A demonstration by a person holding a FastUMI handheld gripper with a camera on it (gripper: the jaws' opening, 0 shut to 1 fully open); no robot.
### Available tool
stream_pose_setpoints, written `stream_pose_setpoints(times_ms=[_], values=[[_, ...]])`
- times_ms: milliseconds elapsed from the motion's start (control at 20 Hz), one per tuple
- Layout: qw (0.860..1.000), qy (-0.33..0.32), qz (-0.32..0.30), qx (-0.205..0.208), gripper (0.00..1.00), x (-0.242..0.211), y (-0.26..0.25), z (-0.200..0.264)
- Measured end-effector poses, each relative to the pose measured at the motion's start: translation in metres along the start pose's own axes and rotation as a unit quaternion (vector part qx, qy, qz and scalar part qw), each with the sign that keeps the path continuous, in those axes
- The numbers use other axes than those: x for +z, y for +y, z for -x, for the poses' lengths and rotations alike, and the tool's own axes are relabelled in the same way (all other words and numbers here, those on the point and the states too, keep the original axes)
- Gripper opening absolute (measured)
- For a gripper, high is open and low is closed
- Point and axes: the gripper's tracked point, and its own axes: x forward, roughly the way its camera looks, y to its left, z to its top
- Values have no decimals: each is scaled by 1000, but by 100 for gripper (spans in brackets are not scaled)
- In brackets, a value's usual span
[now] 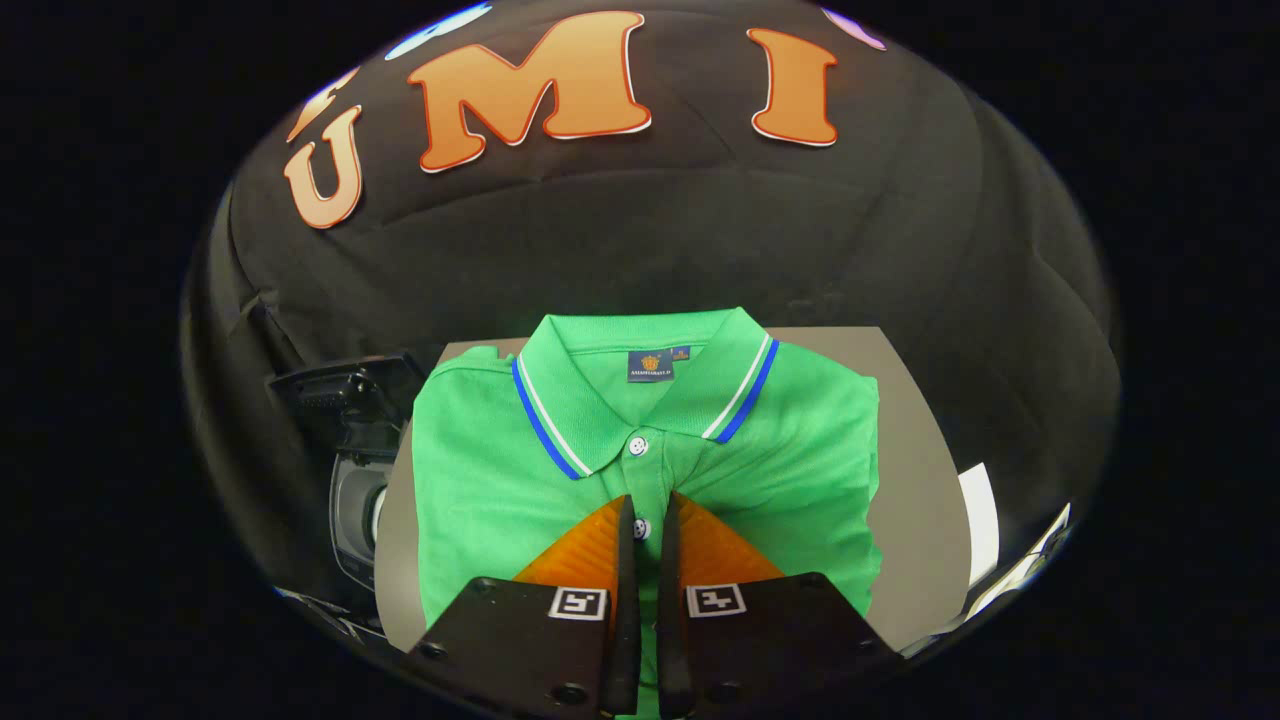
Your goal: Put the clothes into the washing machine and then close the washing machine lid.
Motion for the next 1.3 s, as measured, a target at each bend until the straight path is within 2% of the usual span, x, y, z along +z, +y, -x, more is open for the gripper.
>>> stream_pose_setpoints(times_ms=[200, 700, 1000, 1300], values=[[999, -46, 8, -5, 16, 15, 0, 15], [988, -152, -9, 29, 15, 49, 16, 76], [977, -206, -10, 57, 15, 71, 56, 129], [967, -246, -1, 67, 15, 82, 96, 169]])
